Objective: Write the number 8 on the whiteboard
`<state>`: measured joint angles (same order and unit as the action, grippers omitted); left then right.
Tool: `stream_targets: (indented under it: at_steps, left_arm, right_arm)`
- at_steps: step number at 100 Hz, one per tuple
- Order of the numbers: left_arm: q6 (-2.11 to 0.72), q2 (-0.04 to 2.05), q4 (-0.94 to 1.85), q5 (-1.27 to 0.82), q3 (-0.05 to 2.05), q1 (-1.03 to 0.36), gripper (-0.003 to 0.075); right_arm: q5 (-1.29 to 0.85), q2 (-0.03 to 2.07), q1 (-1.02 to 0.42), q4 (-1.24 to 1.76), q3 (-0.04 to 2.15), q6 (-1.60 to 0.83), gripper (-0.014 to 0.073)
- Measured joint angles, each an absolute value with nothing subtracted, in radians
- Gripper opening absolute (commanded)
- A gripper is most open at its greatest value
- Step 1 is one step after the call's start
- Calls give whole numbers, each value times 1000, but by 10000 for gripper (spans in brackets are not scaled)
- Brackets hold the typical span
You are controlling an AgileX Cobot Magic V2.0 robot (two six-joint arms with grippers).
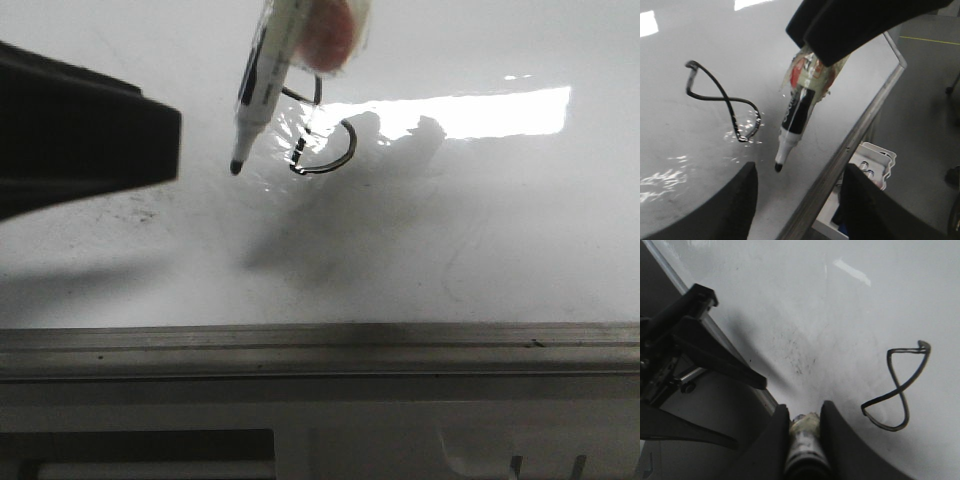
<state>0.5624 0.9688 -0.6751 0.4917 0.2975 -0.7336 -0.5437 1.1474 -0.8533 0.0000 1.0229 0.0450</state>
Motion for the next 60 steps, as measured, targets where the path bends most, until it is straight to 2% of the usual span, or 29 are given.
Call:
stream_targets:
  at_steps: [18,40,52,60]
  left_arm:
    - [545,1107,-667,629,298,-734,353]
    - [523,1150,-641,690,298,-734,337]
    - [515,1150,-637,698,298,-734,225]
    - [513,1150,-637,698,298,-734,80]
  right_arm:
    - [-559,1178,-873,21,1023,45,-53]
    - [-594,1191,-873,62,1023,45,-53]
    - [-594,1193,-876,84,1023,45,-53]
    - [-595,1193,-884,103,1023,45,-53]
